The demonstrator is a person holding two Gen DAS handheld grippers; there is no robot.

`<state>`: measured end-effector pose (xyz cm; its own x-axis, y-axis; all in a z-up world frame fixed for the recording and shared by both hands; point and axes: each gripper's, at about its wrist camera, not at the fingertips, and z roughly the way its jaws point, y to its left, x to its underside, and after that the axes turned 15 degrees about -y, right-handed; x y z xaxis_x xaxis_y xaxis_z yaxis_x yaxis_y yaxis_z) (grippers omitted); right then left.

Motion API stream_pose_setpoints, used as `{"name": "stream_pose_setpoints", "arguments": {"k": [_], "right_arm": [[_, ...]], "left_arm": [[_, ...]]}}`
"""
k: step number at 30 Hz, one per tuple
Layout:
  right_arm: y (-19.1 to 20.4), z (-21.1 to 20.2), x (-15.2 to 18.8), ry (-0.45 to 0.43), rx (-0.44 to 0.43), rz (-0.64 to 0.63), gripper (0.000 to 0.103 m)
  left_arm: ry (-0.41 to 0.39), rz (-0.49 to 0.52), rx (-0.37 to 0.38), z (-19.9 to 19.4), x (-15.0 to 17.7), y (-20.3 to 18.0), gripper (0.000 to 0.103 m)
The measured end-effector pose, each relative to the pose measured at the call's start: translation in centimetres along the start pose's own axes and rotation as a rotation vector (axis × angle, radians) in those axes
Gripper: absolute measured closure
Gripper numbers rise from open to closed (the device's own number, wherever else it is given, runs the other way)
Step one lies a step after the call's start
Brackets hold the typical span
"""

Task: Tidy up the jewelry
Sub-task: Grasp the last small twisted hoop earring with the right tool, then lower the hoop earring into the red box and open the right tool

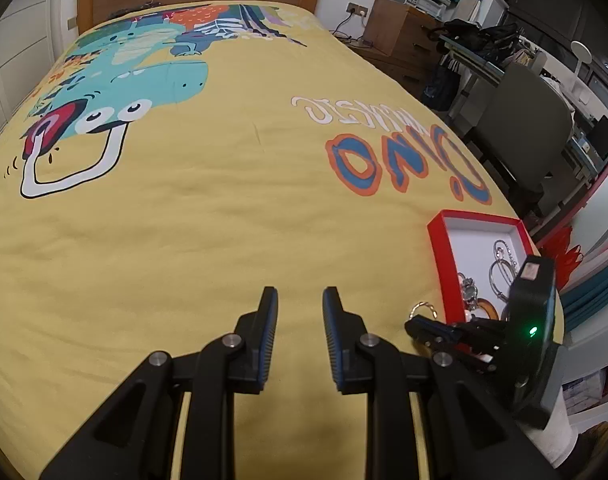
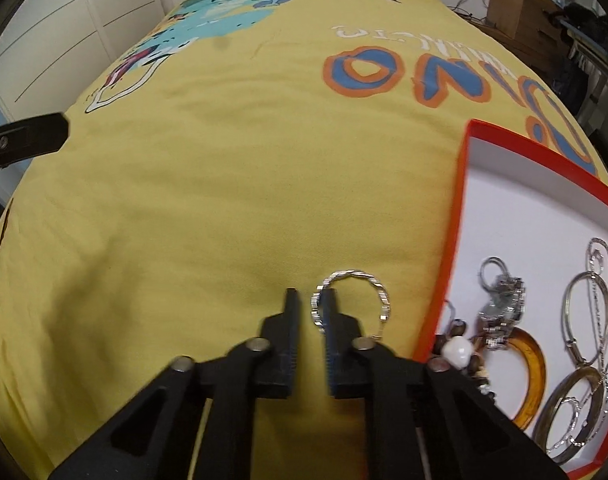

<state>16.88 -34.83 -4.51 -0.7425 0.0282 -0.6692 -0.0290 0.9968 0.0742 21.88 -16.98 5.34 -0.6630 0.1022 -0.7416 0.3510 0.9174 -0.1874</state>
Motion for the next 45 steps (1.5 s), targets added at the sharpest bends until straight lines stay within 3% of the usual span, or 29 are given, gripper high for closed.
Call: {"name": "stream_pose_setpoints", "arguments": {"k": [12,17,22,28,41,43,45], "right_arm": [[-1.8,-6.3,-2.5,-0.198,-0.096,0.108,0.099],[-4.2,-9.6,-3.6,-0.247,-0.062,0.106,0.099],[-9.5,-11.7,-2.2,-0.239,0.034,0.142,0.099],[-15.2,-11.2,0.9,-0.17,0.111,0.186,0.099],[-17.6,-9.1,4.4,-0.117,0.148,0.214,0.098],[-17.6,-9.4,4.4,-0.119,0.144,0.215,0.094],[-17.6,-9.7,4.5,-0.127,0.141,0.222,0.083]], "left_arm": [[-0.025,0.045,0.008,-1.2,-0.7,-3.1,0.081],[-0.028,0.073,0.063,-0.5,-0.8,-7.3,0.081],[-0.004,0.104,0.132,1.4,0.3,-12.9,0.081],[0.052,0.106,0.176,4.2,2.7,-17.5,0.081],[0.123,0.174,0.168,6.9,6.5,-20.4,0.081],[0.116,0.187,0.166,6.5,6.5,-20.5,0.081],[0.109,0.19,0.161,6.0,6.4,-20.4,0.08]]}}
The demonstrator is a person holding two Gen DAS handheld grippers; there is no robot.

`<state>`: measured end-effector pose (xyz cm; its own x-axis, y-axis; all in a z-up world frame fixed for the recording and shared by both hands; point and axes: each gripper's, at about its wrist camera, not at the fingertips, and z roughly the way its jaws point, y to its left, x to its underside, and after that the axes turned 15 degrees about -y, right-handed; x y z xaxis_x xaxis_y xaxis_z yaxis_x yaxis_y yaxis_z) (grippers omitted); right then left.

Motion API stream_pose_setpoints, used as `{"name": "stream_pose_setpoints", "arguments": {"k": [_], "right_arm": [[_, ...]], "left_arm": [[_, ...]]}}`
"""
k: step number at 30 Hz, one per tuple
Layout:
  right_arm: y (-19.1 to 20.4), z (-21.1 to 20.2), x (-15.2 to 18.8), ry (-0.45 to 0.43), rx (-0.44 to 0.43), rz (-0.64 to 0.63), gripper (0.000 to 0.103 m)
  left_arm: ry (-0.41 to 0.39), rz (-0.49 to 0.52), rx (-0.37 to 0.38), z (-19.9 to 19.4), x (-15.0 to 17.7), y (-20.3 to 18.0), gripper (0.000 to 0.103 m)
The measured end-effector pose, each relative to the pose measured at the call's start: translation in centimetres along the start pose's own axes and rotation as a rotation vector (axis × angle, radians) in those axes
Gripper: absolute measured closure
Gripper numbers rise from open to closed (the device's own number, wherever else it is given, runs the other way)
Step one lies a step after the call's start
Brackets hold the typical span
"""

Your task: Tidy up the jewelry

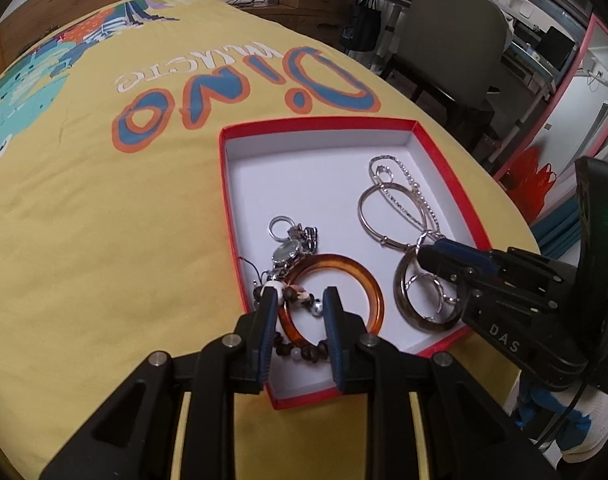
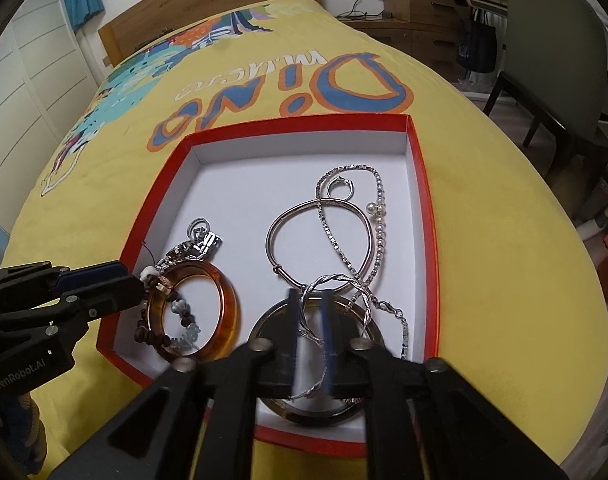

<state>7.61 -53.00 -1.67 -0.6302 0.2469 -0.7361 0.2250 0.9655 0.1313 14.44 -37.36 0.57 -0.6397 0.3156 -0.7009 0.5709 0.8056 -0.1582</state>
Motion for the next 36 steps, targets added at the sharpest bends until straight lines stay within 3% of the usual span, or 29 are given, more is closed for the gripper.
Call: {"name": "stream_pose_setpoints", "arguments": {"k": [4,5,10,14,24,30,33,36], "right_arm": [[0.2,-1.5,0.0,-0.025,-0.001,0.013,0.069],[0.2,-1.9,-0.1,-0.032,0.0,0.013,0.063],[1.0,-4.6,0.2,-0.062,0.012,0.032,0.059],[2.5,-7.3,1.0,-0.09,0.015,0.05,0.047],[7.5,-13.0,5.9,-0.106,0.044,0.087,0.018],[8.4,-15.4,9.0,-0.123,0.082,0.117,0.012],[8.6,-16.3,9.8,-0.145,0.109,0.11,0.009],[8.7,-17.1,10.2,-0.163,0.131,0.101,0.008]], "left_arm": [[-0.03,-0.017,-0.009,-1.9,0.0,0.2,0.065],[-0.035,-0.02,-0.01,-2.4,0.0,0.2,0.065],[-0.067,-0.042,-0.025,-5.6,1.1,0.6,0.065],[-0.09,-0.052,-0.051,-8.1,2.7,1.0,0.064],[-0.089,0.01,-0.101,-13.5,7.7,1.4,0.064],[-0.085,0.051,-0.136,-15.4,10.1,1.7,0.063],[-0.097,0.047,-0.143,-16.3,10.9,2.1,0.053],[-0.115,0.043,-0.141,-17.2,11.2,2.3,0.051]]}}
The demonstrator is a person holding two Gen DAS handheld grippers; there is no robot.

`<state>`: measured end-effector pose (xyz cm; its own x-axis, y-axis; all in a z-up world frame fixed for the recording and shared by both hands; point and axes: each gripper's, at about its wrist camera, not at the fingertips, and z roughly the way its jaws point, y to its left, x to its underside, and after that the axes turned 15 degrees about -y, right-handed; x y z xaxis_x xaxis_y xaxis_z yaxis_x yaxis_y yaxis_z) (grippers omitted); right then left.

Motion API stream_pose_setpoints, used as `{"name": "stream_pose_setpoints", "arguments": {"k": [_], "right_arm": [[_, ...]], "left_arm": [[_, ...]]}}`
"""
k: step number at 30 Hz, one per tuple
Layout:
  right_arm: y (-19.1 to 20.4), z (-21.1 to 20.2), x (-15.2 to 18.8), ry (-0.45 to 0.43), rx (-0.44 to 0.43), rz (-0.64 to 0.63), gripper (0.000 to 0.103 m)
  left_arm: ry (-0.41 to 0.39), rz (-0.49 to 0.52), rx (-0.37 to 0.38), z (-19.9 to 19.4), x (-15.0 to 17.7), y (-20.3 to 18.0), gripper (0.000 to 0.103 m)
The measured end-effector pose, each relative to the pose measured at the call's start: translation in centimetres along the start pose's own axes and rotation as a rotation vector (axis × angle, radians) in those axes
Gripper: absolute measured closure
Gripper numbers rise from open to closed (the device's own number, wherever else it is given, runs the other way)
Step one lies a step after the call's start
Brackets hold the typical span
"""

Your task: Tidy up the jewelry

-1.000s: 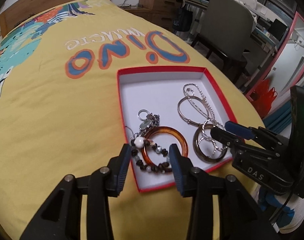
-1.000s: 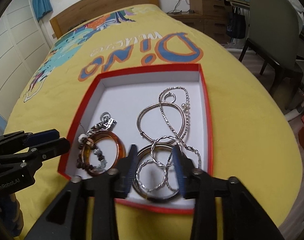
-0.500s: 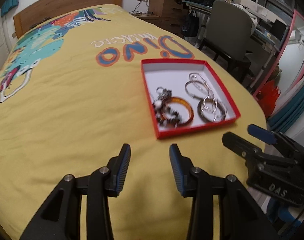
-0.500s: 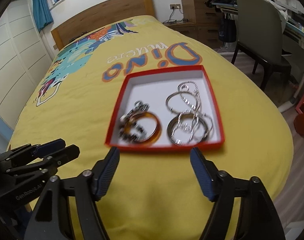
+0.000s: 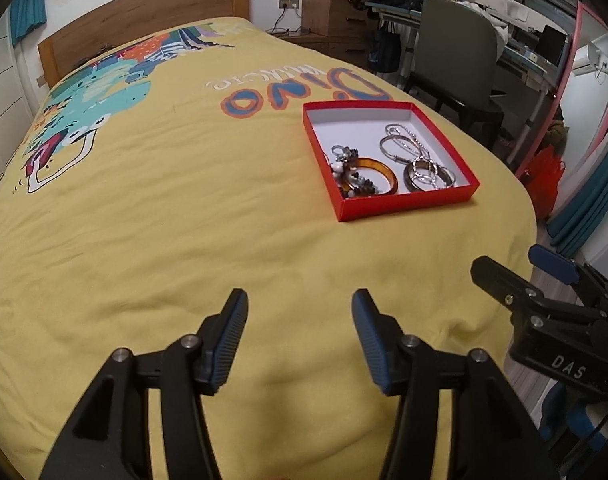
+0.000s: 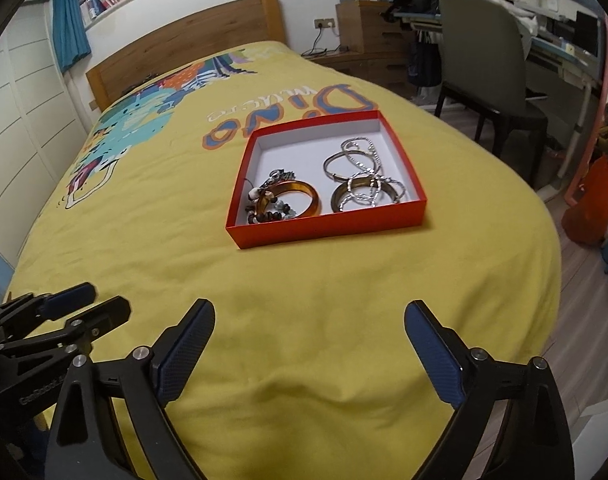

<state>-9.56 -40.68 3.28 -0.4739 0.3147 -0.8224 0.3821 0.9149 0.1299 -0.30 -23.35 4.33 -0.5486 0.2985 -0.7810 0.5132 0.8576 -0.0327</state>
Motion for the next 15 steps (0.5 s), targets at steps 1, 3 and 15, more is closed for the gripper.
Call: {"name": "stream_pose_setpoints", "arguments": {"k": [1,3,15], "right_arm": [[-0.1,-0.1,-0.1,-0.003,0.002,0.001,0.008],[-0.1,-0.4,0.0,-0.01,0.007,0.001,0.008],[0.1,-1.2,0.0,-0.039,0.025,-0.006,0.006]], "left_arm": [[-0.002,-0.002,0.001,-0.1,0.0,0.1,0.05],[-0.006,-0.005,0.003,-0.5,0.1,0.2,0.05],[-0.018,0.001,0.016,-1.3,0.4,0.0,0.048]]}}
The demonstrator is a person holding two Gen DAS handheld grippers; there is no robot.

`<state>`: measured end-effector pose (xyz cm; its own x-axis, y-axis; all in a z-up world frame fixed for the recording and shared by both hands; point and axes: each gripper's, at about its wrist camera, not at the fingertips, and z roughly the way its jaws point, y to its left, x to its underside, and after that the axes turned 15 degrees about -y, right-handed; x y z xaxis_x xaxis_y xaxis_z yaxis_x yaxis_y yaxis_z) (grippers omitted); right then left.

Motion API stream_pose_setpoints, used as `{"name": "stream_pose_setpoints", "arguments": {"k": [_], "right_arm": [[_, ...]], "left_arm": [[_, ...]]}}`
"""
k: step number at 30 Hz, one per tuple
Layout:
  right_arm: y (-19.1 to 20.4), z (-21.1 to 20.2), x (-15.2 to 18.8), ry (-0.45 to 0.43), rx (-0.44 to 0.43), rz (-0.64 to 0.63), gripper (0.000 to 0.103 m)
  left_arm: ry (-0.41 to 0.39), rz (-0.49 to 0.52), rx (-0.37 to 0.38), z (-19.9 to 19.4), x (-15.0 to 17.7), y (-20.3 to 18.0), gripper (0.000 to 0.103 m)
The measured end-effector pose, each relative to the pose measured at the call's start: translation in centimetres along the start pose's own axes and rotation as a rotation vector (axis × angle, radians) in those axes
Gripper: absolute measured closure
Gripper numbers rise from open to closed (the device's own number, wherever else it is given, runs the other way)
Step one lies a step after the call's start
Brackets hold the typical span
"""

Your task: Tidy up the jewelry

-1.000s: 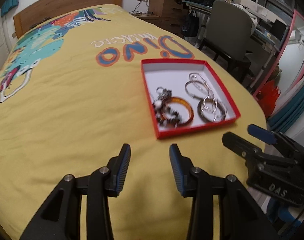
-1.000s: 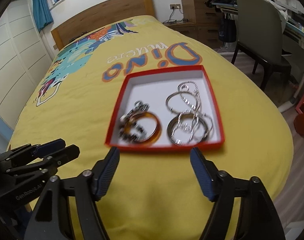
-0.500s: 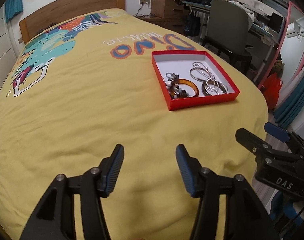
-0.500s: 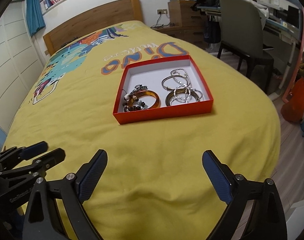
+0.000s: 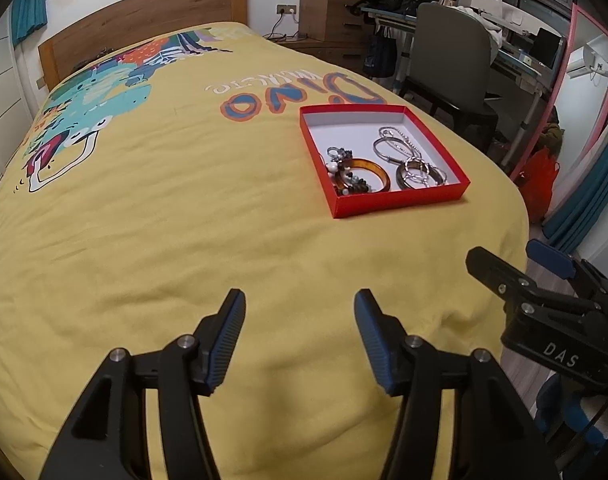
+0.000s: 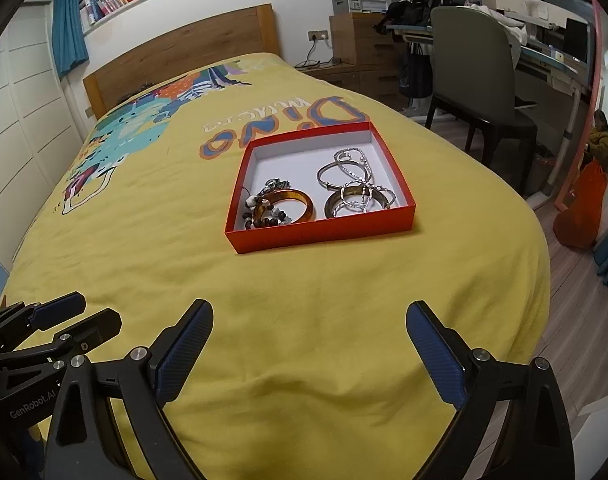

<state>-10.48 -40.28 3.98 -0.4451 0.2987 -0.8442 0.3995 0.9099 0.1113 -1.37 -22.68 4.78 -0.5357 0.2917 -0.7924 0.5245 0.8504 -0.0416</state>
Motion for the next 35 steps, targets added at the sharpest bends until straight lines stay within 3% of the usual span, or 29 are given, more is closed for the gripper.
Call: {"name": "stream_pose_setpoints", "arguments": {"k": [5,35], "right_arm": [[0.1,-0.2,0.0,-0.008,0.001,0.002,0.003],[-0.3,0.9,0.5,0.0,0.012,0.005,0.003]], "left_arm": [[-0.002,-0.003,-0.004,-0.1,0.0,0.1,0.047],[-0.006,0.003,-0.059,1.1,0.3,0.4,0.04]]}}
